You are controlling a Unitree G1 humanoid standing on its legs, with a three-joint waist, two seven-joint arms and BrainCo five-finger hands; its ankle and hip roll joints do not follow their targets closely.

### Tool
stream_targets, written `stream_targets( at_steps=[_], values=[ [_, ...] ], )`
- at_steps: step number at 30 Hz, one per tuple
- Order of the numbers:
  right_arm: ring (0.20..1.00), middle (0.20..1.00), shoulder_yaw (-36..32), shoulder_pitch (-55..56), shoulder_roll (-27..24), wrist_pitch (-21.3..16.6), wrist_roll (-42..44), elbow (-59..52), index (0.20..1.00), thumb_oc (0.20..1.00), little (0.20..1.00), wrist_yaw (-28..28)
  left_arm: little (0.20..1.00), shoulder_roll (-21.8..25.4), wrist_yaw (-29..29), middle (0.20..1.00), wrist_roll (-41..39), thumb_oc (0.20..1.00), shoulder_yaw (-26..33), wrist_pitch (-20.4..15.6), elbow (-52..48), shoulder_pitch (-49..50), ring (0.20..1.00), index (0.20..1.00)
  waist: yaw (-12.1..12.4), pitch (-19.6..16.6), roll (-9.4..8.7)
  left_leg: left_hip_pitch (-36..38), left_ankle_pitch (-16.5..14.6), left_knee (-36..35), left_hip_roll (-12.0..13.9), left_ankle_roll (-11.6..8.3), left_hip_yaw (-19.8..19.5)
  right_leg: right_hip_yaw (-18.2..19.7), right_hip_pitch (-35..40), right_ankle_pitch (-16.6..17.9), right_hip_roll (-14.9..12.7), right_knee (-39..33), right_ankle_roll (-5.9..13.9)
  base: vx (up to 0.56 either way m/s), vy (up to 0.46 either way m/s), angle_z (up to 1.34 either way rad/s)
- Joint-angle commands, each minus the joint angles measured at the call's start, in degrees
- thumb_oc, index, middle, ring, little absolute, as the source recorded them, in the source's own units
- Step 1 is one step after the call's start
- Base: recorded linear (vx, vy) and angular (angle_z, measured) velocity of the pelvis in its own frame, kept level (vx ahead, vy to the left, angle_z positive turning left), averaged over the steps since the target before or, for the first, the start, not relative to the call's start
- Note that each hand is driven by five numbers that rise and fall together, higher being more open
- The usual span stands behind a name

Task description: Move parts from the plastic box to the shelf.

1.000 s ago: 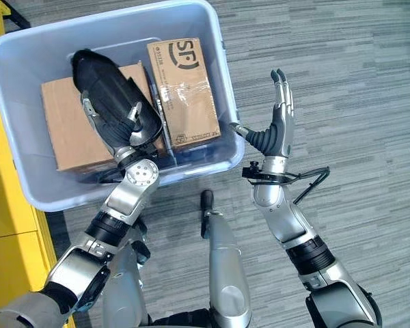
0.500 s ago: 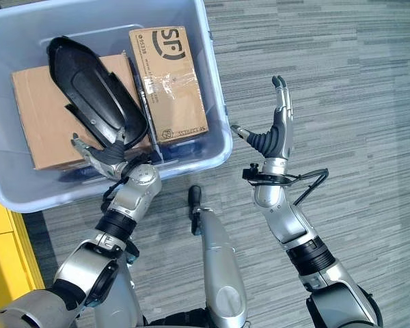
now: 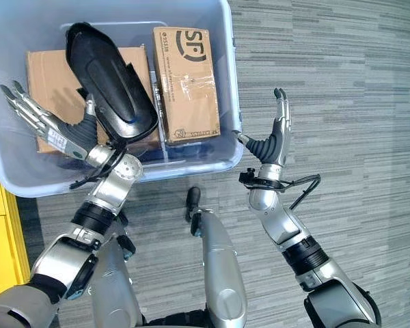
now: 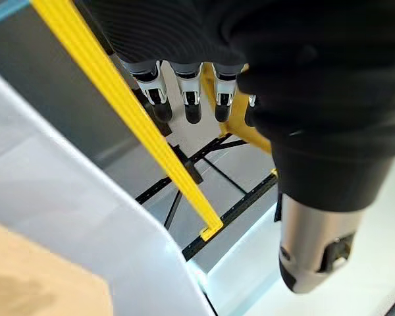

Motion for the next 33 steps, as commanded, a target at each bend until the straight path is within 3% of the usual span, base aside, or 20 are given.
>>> stream_targets(
  at_steps=[1,9,20,25,33],
  values=[
    [1.000,1.000,-0.8,-1.4,1.8,-2.3,-0.9,-2.1,1.000,1.000,1.000,-2.2,1.000,1.6,1.9,1.000,0.1,1.000,-0.8,-2.5,0.7,-2.8,1.000,1.000,0.8,-1.3,-4.23,-1.2,-8.8,8.4,4.0,-4.17,-3.2,-0.1,3.2,4.5,0.6,-8.3,4.27,0.00,0.000,0.00],
    [1.000,1.000,-1.3,-2.2,2.0,-0.9,-1.6,-1.9,1.000,1.000,1.000,-1.2,1.000,-0.3,-4.7,1.000,-11.9,1.000,-0.1,-4.6,3.4,-4.4,1.000,1.000,0.6,-1.3,-5.02,-2.3,-9.1,9.7,4.4,-3.99,-3.6,-0.5,2.7,4.2,1.2,-7.5,4.14,0.01,-0.006,-0.01],
    [1.000,1.000,-2.7,-2.1,0.5,0.8,-0.9,-3.4,1.000,1.000,1.000,-0.6,1.000,-3.5,-5.4,1.000,-27.2,1.000,3.5,-5.6,9.2,-4.2,1.000,1.000,0.0,-1.3,-6.92,-5.0,-9.4,11.5,4.8,-4.35,-4.5,-0.9,1.4,4.6,1.8,-7.8,4.17,0.01,-0.009,0.00],
    [1.000,1.000,-3.1,-2.2,-0.4,1.1,0.3,-3.7,1.000,1.000,1.000,-1.0,1.000,-2.7,-5.3,1.000,-26.4,1.000,3.1,-4.0,10.4,-5.3,1.000,1.000,-0.2,-1.3,-7.92,-6.3,-9.7,12.3,4.9,-4.22,-4.9,-1.2,0.5,4.9,1.8,-7.7,4.08,0.00,-0.001,-0.01],
    [1.000,1.000,-3.3,-2.1,-1.6,1.8,1.7,-4.5,1.000,1.000,1.000,-2.7,1.000,1.5,-6.6,1.000,-15.8,1.000,0.5,-2.7,11.8,-11.1,1.000,1.000,-0.9,-1.3,-10.07,-8.8,-10.4,14.3,5.0,-4.03,-5.9,-1.2,-1.2,5.4,2.3,-7.0,3.90,0.03,-0.017,0.05]
  ],
)
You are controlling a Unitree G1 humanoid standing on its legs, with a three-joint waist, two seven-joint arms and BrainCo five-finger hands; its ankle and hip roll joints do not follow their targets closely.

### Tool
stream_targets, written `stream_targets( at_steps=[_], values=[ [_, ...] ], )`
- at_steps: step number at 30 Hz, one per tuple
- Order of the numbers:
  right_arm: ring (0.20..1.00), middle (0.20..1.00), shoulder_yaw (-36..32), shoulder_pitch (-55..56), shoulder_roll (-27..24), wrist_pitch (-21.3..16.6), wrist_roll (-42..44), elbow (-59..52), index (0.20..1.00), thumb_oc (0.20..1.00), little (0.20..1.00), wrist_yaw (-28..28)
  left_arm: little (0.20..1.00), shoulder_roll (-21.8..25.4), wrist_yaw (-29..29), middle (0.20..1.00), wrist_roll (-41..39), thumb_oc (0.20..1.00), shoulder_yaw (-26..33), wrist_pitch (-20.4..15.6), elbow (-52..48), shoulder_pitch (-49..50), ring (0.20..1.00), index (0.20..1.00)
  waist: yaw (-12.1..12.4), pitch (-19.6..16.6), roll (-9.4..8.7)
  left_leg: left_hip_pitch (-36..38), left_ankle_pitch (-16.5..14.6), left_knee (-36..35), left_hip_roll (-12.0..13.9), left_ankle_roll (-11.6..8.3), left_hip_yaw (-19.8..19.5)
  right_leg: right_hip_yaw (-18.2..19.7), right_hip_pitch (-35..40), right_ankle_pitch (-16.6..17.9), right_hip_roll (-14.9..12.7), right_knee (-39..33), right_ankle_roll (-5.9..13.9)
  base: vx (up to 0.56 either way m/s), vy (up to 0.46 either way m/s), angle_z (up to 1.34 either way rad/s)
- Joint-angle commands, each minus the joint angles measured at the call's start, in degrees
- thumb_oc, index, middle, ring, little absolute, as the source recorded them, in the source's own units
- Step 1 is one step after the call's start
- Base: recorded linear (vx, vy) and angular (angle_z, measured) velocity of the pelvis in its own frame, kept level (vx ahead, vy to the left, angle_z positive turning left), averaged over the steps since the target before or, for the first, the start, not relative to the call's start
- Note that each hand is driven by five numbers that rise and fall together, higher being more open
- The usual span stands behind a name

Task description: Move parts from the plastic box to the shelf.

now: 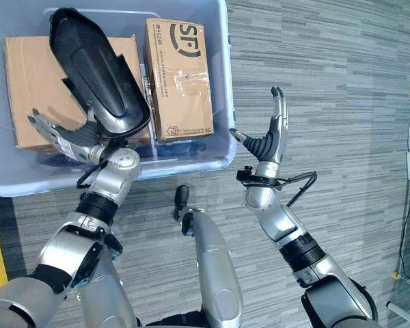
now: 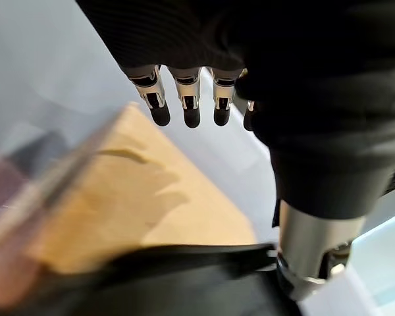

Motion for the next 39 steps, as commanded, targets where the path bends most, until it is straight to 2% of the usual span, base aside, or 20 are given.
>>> stream_targets(
  at_steps=[1,5,7,10,20,27,30,35,39],
  values=[
    [1.000,1.000,-4.2,-0.4,-1.2,-0.9,1.5,-4.7,1.000,1.000,1.000,-2.7,1.000,3.8,-0.8,1.000,5.6,1.000,-2.5,-0.4,1.1,-4.4,1.000,1.000,-0.2,0.6,-7.40,-2.6,-9.2,10.9,3.0,-3.55,-3.3,0.6,2.0,5.2,1.2,-6.7,4.54,0.04,-0.008,0.00],
    [1.000,1.000,-3.6,-0.5,-0.9,-1.2,1.8,-3.8,1.000,1.000,1.000,-2.9,1.000,5.8,-1.2,1.000,8.5,1.000,-4.2,2.1,2.4,-7.6,1.000,1.000,-0.6,0.6,-8.18,-4.0,-10.0,12.5,3.1,-3.34,-4.0,0.6,1.1,5.1,1.6,-5.9,4.35,0.05,-0.014,-0.02],
    [1.000,1.000,-3.4,-0.7,-1.1,-1.0,2.0,-3.4,1.000,1.000,1.000,-2.5,1.000,6.3,-2.3,1.000,4.6,1.000,-5.0,3.6,3.9,-9.0,1.000,1.000,-0.7,0.6,-8.55,-4.6,-10.3,13.3,3.1,-3.34,-4.3,0.6,0.7,5.1,1.8,-5.5,4.31,0.04,-0.029,0.00],
    [1.000,1.000,-3.2,-0.8,-1.1,-0.8,2.4,-2.7,1.000,1.000,1.000,-2.9,1.000,6.0,1.6,1.000,-1.4,1.000,-3.8,5.4,5.6,-8.6,1.000,1.000,-0.5,0.6,-8.96,-6.1,-10.6,14.2,3.1,-3.41,-5.0,0.3,-0.2,5.2,1.8,-5.5,4.39,0.04,-0.053,-0.02],
    [1.000,1.000,-2.9,-1.4,-1.4,0.5,4.1,-2.5,1.000,1.000,1.000,-3.7,1.000,5.4,-0.8,1.000,-4.8,1.000,-2.5,6.1,7.6,-6.9,1.000,1.000,0.0,0.6,-9.74,-8.4,-10.8,15.6,3.0,-3.39,-6.2,-0.4,-1.7,5.4,1.8,-4.9,4.40,0.02,-0.024,0.02],
    [1.000,1.000,-4.0,-0.8,-2.3,0.7,4.8,-2.6,1.000,1.000,1.000,-4.2,1.000,6.8,-8.6,1.000,3.8,1.000,-5.2,8.1,7.1,-7.6,1.000,1.000,-0.3,0.6,-10.30,-10.1,-11.2,16.7,3.0,-3.12,-6.7,-0.5,-3.3,5.7,1.6,-3.9,4.45,0.00,-0.005,0.00],
    [1.000,1.000,-4.2,-0.8,-2.7,0.4,4.5,-2.4,1.000,1.000,1.000,-4.4,1.000,7.2,-12.6,1.000,3.7,1.000,-6.6,6.0,6.8,-8.5,1.000,1.000,-0.6,0.6,-10.19,-10.8,-11.4,17.4,3.2,-2.93,-6.8,-0.3,-4.2,5.6,1.5,-3.2,4.38,0.00,0.000,0.00],
    [1.000,1.000,-4.6,-1.0,-2.9,0.3,4.5,-2.0,1.000,1.000,1.000,-3.7,1.000,7.8,-14.0,1.000,4.8,1.000,-7.5,4.9,6.5,-10.4,1.000,1.000,-0.9,0.6,-10.31,-11.3,-11.7,18.3,3.2,-2.70,-6.9,-0.2,-4.7,5.3,1.4,-2.4,4.34,0.01,-0.002,-0.02],
    [1.000,1.000,-4.7,-0.6,-2.9,0.1,4.3,-2.0,1.000,1.000,1.000,-3.3,1.000,7.2,-17.0,1.000,0.3,1.000,-7.9,2.4,5.7,-11.8,1.000,1.000,-1.2,0.6,-10.46,-11.4,-12.0,18.9,3.4,-2.59,-7.0,-0.1,-5.0,5.1,1.6,-1.8,4.24,0.00,0.000,0.00]
  ],
)
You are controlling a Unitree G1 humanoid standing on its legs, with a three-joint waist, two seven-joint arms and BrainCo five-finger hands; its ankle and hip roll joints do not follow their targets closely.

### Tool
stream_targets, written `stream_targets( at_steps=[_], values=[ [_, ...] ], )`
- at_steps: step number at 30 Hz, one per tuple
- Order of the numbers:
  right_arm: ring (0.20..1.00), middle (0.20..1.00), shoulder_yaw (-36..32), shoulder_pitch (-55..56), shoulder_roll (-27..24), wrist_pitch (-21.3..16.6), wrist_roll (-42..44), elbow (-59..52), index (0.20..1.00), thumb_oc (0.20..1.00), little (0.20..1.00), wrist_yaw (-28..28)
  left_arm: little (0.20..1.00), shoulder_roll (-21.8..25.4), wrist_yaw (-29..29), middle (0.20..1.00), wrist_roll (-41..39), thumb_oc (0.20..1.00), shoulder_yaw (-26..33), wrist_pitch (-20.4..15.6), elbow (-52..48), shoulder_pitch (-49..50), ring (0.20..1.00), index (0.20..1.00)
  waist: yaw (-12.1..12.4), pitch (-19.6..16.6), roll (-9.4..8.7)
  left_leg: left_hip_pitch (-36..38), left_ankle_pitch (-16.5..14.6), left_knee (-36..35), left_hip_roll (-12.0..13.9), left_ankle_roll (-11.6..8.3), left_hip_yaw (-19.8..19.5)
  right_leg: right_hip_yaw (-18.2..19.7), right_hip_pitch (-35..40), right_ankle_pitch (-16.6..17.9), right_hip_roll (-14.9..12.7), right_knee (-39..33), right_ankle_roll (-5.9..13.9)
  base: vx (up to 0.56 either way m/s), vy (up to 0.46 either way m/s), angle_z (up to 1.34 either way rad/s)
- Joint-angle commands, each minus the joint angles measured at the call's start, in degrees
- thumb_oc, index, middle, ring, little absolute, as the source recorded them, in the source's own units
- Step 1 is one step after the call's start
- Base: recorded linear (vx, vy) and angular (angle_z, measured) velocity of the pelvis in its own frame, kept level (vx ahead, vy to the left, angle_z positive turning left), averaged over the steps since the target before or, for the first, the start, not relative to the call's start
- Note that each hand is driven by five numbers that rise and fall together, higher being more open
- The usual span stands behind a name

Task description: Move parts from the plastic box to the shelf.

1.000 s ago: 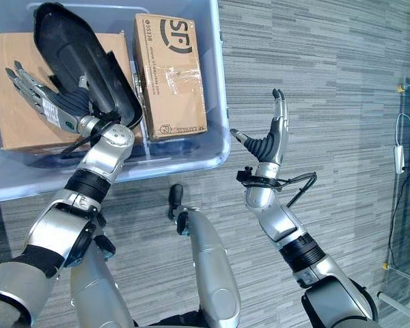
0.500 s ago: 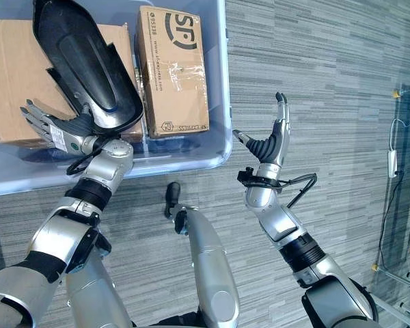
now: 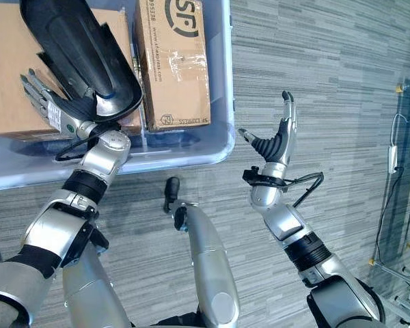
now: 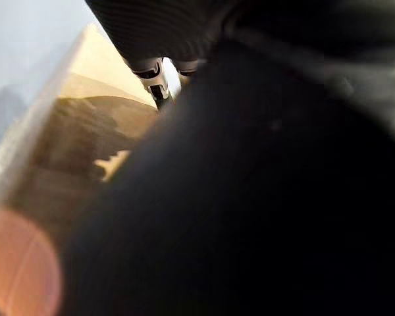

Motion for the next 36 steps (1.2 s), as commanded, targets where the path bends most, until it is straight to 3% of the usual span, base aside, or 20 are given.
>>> stream_targets(
  at_steps=[1,3,7,11,13,15,18,21,29,33,36],
  values=[
    [1.000,1.000,-4.8,-0.9,-0.4,-1.1,-0.5,-2.7,1.000,1.000,1.000,-0.8,1.000,1.7,-8.2,1.000,-3.1,1.000,-2.9,-4.2,-2.4,-4.8,1.000,1.000,0.2,2.3,-7.91,-1.8,-10.3,12.7,2.3,-2.76,-4.9,0.0,2.6,5.1,1.7,-4.4,4.68,0.00,0.000,0.00],
    [1.000,1.000,-5.3,-1.2,-0.5,-0.7,-0.6,-2.9,1.000,1.000,1.000,-0.2,1.000,1.3,-12.4,1.000,-4.6,1.000,-3.0,-4.1,-2.2,-5.4,1.000,1.000,0.0,2.3,-7.95,-1.8,-10.3,12.8,2.4,-2.75,-4.9,0.0,2.6,5.2,1.7,-4.4,4.69,0.00,0.000,0.00],
    [1.000,1.000,-6.0,-1.4,-0.8,0.1,-0.8,-3.4,1.000,1.000,1.000,1.2,1.000,0.2,-12.0,1.000,-12.1,1.000,-2.3,-3.0,-1.3,-5.7,1.000,1.000,-0.4,2.3,-8.17,-1.6,-10.3,12.6,2.5,-2.82,-4.7,0.2,2.6,5.1,1.9,-4.6,4.69,0.00,0.000,0.00],
    [1.000,1.000,-6.2,-2.0,-0.9,0.3,-1.0,-3.5,1.000,1.000,1.000,1.7,1.000,-0.1,-14.6,1.000,-10.9,1.000,-2.3,-1.9,-0.3,-6.3,1.000,1.000,-0.6,2.3,-8.47,-1.9,-10.2,12.7,2.7,-2.94,-4.8,0.1,2.5,5.3,1.9,-4.7,4.68,0.00,0.000,0.00],
    [1.000,1.000,-6.4,-2.1,-1.4,0.9,-0.5,-4.2,1.000,1.000,1.000,2.3,1.000,-0.6,-14.2,1.000,-15.6,1.000,-2.2,-3.0,-0.2,-6.7,1.000,1.000,-0.8,2.3,-8.77,-2.0,-10.1,12.8,2.9,-2.96,-4.9,0.1,2.3,5.4,1.9,-4.7,4.67,0.01,-0.041,-0.01],
    [1.000,1.000,-6.6,-2.1,-1.5,1.0,-0.2,-4.3,1.000,1.000,1.000,2.5,1.000,-1.5,-16.4,1.000,-15.3,1.000,-1.8,-2.5,0.0,-6.6,1.000,1.000,-1.0,2.3,-8.94,-2.1,-9.9,12.7,2.9,-3.06,-4.9,0.1,2.3,5.7,2.1,-5.1,4.71,0.01,-0.044,0.00],
    [1.000,1.000,-6.8,-1.9,-1.7,0.7,-0.2,-4.3,1.000,1.000,1.000,2.5,1.000,-1.7,-15.8,1.000,-17.1,1.000,-2.1,-1.8,-0.2,-6.5,1.000,1.000,-1.0,2.3,-8.94,-2.2,-9.8,12.6,2.9,-3.06,-5.0,0.0,2.2,5.8,2.1,-5.1,4.69,0.00,0.000,0.00],
    [1.000,1.000,-7.0,-2.2,-2.2,0.9,0.0,-4.6,1.000,1.000,1.000,2.9,1.000,-2.7,-15.4,1.000,-24.9,1.000,-0.1,-5.5,0.4,-6.1,1.000,1.000,-1.2,2.3,-9.10,-2.3,-9.8,12.7,2.8,-3.16,-5.0,0.1,1.9,5.9,2.2,-5.1,4.74,0.00,0.000,0.00],
    [1.000,1.000,-6.7,-2.5,-2.5,1.5,0.3,-4.9,1.000,1.000,1.000,2.6,1.000,-3.8,-14.4,1.000,-27.4,1.000,1.5,-8.1,0.7,-5.6,1.000,1.000,-1.2,2.3,-9.24,-2.6,-9.4,12.3,2.9,-3.42,-5.0,-0.2,1.6,6.1,1.9,-5.5,4.79,0.00,-0.004,0.00],
    [1.000,1.000,-6.9,-2.5,-2.8,2.1,0.9,-5.2,1.000,1.000,1.000,2.8,1.000,-4.2,-13.1,1.000,-28.4,1.000,1.8,-8.3,0.2,-5.0,1.000,1.000,-1.1,2.3,-9.25,-3.0,-9.4,12.5,2.7,-3.37,-5.1,-0.3,1.4,6.1,1.8,-5.3,4.79,0.00,0.000,0.00],
    [1.000,1.000,-6.7,-2.1,-2.7,1.9,1.6,-4.9,1.000,1.000,1.000,2.7,1.000,-4.4,-9.1,1.000,-28.5,1.000,2.5,-6.8,0.2,-4.0,1.000,1.000,-0.8,2.3,-9.17,-3.3,-9.4,12.6,2.5,-3.32,-5.4,-0.4,1.1,6.0,1.7,-5.0,4.88,0.01,-0.007,0.04]
  ],
)
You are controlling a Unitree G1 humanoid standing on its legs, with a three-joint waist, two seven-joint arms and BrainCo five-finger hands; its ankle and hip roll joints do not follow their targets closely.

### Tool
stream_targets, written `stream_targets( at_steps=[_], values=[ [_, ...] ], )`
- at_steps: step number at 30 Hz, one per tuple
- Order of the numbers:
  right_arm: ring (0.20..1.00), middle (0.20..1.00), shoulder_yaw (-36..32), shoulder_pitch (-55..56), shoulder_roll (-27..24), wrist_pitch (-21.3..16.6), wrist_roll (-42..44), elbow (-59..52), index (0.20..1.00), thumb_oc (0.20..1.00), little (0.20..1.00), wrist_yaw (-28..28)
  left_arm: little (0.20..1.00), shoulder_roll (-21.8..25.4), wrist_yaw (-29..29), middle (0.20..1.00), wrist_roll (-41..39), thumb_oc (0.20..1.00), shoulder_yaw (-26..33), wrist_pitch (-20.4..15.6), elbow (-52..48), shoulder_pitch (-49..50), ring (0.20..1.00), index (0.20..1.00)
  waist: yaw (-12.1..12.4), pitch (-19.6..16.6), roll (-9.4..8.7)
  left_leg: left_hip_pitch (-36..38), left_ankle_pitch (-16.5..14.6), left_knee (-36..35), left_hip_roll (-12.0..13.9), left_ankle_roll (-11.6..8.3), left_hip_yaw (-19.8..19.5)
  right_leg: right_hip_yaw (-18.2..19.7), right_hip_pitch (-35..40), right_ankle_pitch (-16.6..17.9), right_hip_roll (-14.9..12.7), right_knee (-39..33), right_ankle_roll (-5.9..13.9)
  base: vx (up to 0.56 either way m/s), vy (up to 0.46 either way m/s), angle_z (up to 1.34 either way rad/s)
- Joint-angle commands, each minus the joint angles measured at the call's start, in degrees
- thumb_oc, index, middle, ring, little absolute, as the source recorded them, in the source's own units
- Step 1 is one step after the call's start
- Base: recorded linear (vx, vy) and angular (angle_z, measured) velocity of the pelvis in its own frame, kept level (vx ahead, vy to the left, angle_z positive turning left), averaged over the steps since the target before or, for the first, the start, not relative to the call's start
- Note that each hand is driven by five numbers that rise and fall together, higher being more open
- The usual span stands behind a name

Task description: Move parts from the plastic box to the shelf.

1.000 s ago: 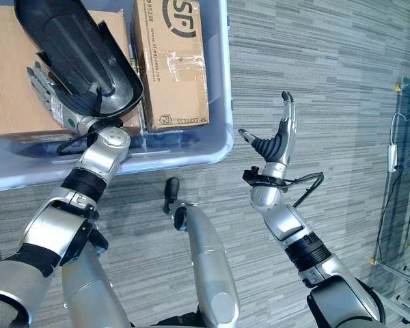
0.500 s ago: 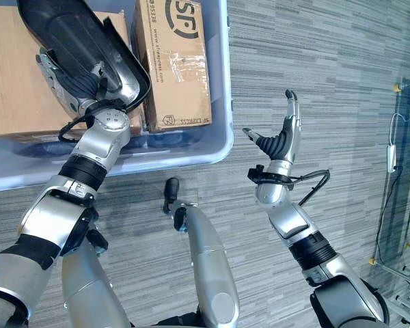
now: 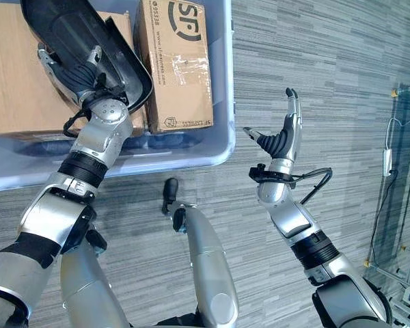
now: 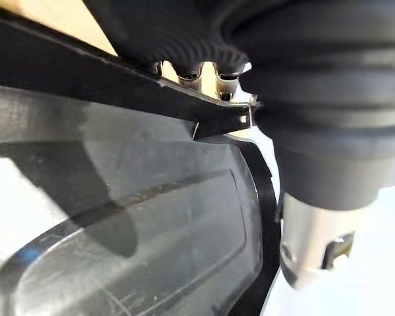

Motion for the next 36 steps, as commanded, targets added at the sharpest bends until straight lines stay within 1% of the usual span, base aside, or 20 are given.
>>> stream_targets(
  at_steps=[1,3,5,6,8,9,10,16,18,20,22,23,25,27,29,30,31,34,35,36],
  values=[
    [1.000,1.000,-4.4,-1.8,-0.1,-0.7,0.1,-4.0,1.000,1.000,1.000,-1.8,1.000,-4.2,-1.1,1.000,-8.5,1.000,2.7,4.1,4.2,3.5,1.000,1.000,-0.8,3.0,-8.12,-2.5,-9.0,12.4,2.6,-3.36,-5.2,-0.2,1.3,6.2,1.8,-4.5,4.34,0.00,0.000,0.00],
    [1.000,1.000,-4.1,-1.8,0.1,-0.6,0.6,-4.1,1.000,1.000,1.000,-2.3,1.000,-4.3,-0.6,1.000,-6.9,1.000,2.8,6.4,4.6,4.4,1.000,1.000,-0.5,3.0,-8.08,-2.6,-8.9,12.2,2.5,-3.30,-5.3,-0.4,1.2,6.2,1.6,-4.5,4.39,0.00,-0.004,0.02],
    [1.000,1.000,-3.3,-2.2,0.3,-0.1,1.2,-4.2,1.000,1.000,1.000,-3.2,1.000,-5.2,2.3,1.000,-6.3,1.000,2.9,10.1,5.2,6.4,1.000,1.000,0.0,3.0,-7.87,-2.7,-8.6,11.8,2.4,-3.34,-5.3,-0.6,1.1,6.2,1.3,-4.5,4.43,0.00,-0.005,0.02],
    [1.000,1.000,-2.7,-2.3,0.5,0.3,1.6,-3.7,1.000,1.000,1.000,-4.6,1.000,-6.5,2.1,1.000,0.2,1.000,2.2,13.2,4.6,9.6,1.000,1.000,0.6,3.0,-7.32,-2.4,-8.2,11.0,2.1,-3.26,-4.9,-1.0,1.3,6.2,1.0,-4.8,4.43,0.00,0.000,0.00],
    [1.000,1.000,-3.2,-2.1,0.5,0.7,1.7,-3.4,1.000,1.000,1.000,-4.6,1.000,-7.5,1.3,1.000,0.2,1.000,1.0,15.5,3.3,11.6,1.000,1.000,0.8,3.0,-6.76,-2.1,-7.9,10.3,1.8,-3.22,-4.7,-0.9,1.4,6.4,0.8,-5.2,4.53,0.00,-0.005,0.06],
    [1.000,1.000,-3.3,-2.0,0.4,0.8,1.8,-3.2,1.000,1.000,1.000,-4.7,1.000,-8.1,2.7,1.000,2.2,1.000,0.6,16.2,2.8,12.8,1.000,1.000,1.0,3.0,-6.49,-2.0,-7.8,10.0,1.7,-3.20,-4.7,-0.9,1.5,6.5,0.7,-5.4,4.54,0.00,0.013,0.16],
    [1.000,1.000,-3.2,-1.9,0.5,0.4,1.4,-2.8,1.000,1.000,1.000,-4.8,1.000,-8.3,1.5,1.000,3.5,1.000,0.0,18.0,2.4,14.2,1.000,1.000,1.2,3.0,-6.18,-1.7,-7.7,9.6,1.6,-3.13,-4.4,-1.0,1.6,6.4,0.5,-5.4,4.62,0.00,0.026,0.14],
    [1.000,1.000,-3.2,-1.9,0.2,0.2,1.5,-2.4,1.000,1.000,1.000,-5.2,1.000,-8.5,3.0,1.000,5.9,1.000,-1.0,20.4,1.6,16.4,1.000,1.000,1.7,3.0,-5.59,-1.8,-7.4,9.1,1.6,-3.03,-4.1,-1.0,1.2,6.3,0.0,-5.1,4.71,0.00,0.012,0.04],
    [1.000,1.000,-3.3,-2.2,-0.1,0.4,1.5,-2.3,1.000,1.000,1.000,-5.2,1.000,-8.4,4.0,1.000,5.9,1.000,-1.1,20.2,1.5,16.8,1.000,1.000,1.8,3.0,-5.47,-1.9,-7.3,9.0,1.6,-3.07,-4.1,-1.0,1.1,6.2,-0.2,-4.9,4.78,0.00,0.000,0.00],
    [1.000,1.000,-3.1,-2.2,0.5,1.2,1.0,-2.3,1.000,1.000,1.000,-5.8,1.000,-9.4,-1.5,1.000,5.7,1.000,-1.8,20.0,1.7,17.9,1.000,1.000,1.9,3.0,-5.31,-2.3,-7.1,8.9,1.5,-3.06,-4.3,-1.1,0.7,6.3,-0.3,-4.9,4.80,-0.01,-0.031,0.01],
    [1.000,1.000,-3.1,-2.2,0.5,1.3,0.9,-2.4,1.000,1.000,1.000,-5.8,1.000,-9.6,-1.4,1.000,5.7,1.000,-1.9,19.8,1.7,17.9,1.000,1.000,1.9,3.0,-5.31,-2.3,-7.1,8.9,1.5,-3.07,-4.3,-1.1,0.7,6.3,-0.4,-4.9,4.81,0.00,0.000,0.00],
    [1.000,1.000,-3.1,-2.8,0.1,1.2,1.6,-1.8,1.000,1.000,1.000,-5.2,1.000,-10.3,-2.1,1.000,3.3,1.000,-2.1,18.8,3.3,16.4,1.000,1.000,1.3,3.0,-5.91,-2.3,-7.3,9.4,1.9,-2.96,-4.1,-1.1,0.5,6.4,-0.2,-4.5,4.90,0.00,0.000,0.00],
    [1.000,1.000,-3.1,-3.0,0.0,0.9,1.7,-1.5,1.000,1.000,1.000,-5.1,1.000,-10.3,-2.5,1.000,3.9,1.000,-2.1,19.2,4.1,15.3,1.000,1.000,1.1,3.0,-6.17,-2.4,-7.3,9.6,2.1,-3.00,-4.2,-1.1,0.5,6.5,-0.2,-4.5,4.93,0.00,-0.037,-0.02],
    [1.000,1.000,-3.6,-3.2,-0.5,1.0,2.1,-1.6,1.000,1.000,1.000,-4.2,1.000,-9.9,-1.9,1.000,4.5,1.000,-2.4,21.1,4.7,13.7,1.000,1.000,0.7,3.0,-6.48,-2.4,-7.3,9.6,2.3,-3.03,-4.1,-1.1,0.4,6.7,-0.1,-4.6,4.97,0.00,-0.040,-0.04],
    [1.000,1.000,-3.9,-3.0,-1.1,1.2,2.6,-2.0,1.000,1.000,1.000,-3.8,1.000,-9.1,-0.6,1.000,4.2,1.000,-3.1,25.0,5.0,12.4,1.000,1.000,0.3,3.0,-6.65,-2.8,-7.3,9.9,2.2,-3.07,-4.3,-1.0,0.0,6.8,0.0,-4.5,4.97,0.00,-0.032,-0.04],
    [1.000,1.000,-3.9,-3.1,-1.1,1.2,2.6,-2.0,1.000,1.000,1.000,-3.8,1.000,-9.1,-0.4,1.000,4.0,1.000,-3.2,25.2,5.1,12.4,1.000,1.000,0.3,3.0,-6.66,-2.8,-7.3,9.9,2.2,-3.07,-4.3,-1.0,0.0,6.8,0.0,-4.5,4.97,0.00,0.000,0.00],
    [1.000,1.000,-3.8,-3.2,-1.0,1.3,2.6,-1.8,1.000,1.000,1.000,-3.7,1.000,-8.8,0.7,1.000,3.0,1.000,-3.0,26.4,5.9,12.0,1.000,1.000,0.3,3.0,-6.68,-2.8,-7.3,9.9,2.3,-3.06,-4.3,-1.0,0.0,6.8,0.0,-4.5,4.97,0.00,0.000,0.00],
    [1.000,1.000,-3.5,-3.6,-0.9,1.2,3.3,-1.5,1.000,1.000,1.000,-4.0,1.000,-8.5,0.8,1.000,3.1,1.000,-2.8,28.7,7.6,11.5,1.000,1.000,0.1,3.0,-6.69,-2.7,-7.3,9.9,2.3,-3.11,-4.2,-1.0,-0.1,6.8,0.0,-4.6,4.96,0.00,0.000,0.00],
    [1.000,1.000,-3.4,-3.9,-1.0,1.2,3.8,-1.3,1.000,1.000,1.000,-4.0,1.000,-8.0,0.2,1.000,4.1,1.000,-2.8,30.5,8.5,11.3,1.000,1.000,0.2,3.0,-6.66,-2.9,-7.4,10.0,2.4,-3.16,-4.3,-1.1,-0.2,6.8,-0.1,-4.5,4.96,0.01,-0.032,0.00],
    [1.000,1.000,-3.3,-4.3,-1.2,1.4,4.1,-1.2,1.000,1.000,1.000,-3.9,1.000,-7.5,1.3,1.000,5.7,1.000,-3.1,32.7,9.5,10.9,1.000,1.000,0.3,3.0,-6.66,-3.1,-7.3,10.3,2.5,-3.20,-4.4,-1.2,-0.3,6.8,-0.3,-4.3,4.94,0.00,0.000,0.00]
  ],
)
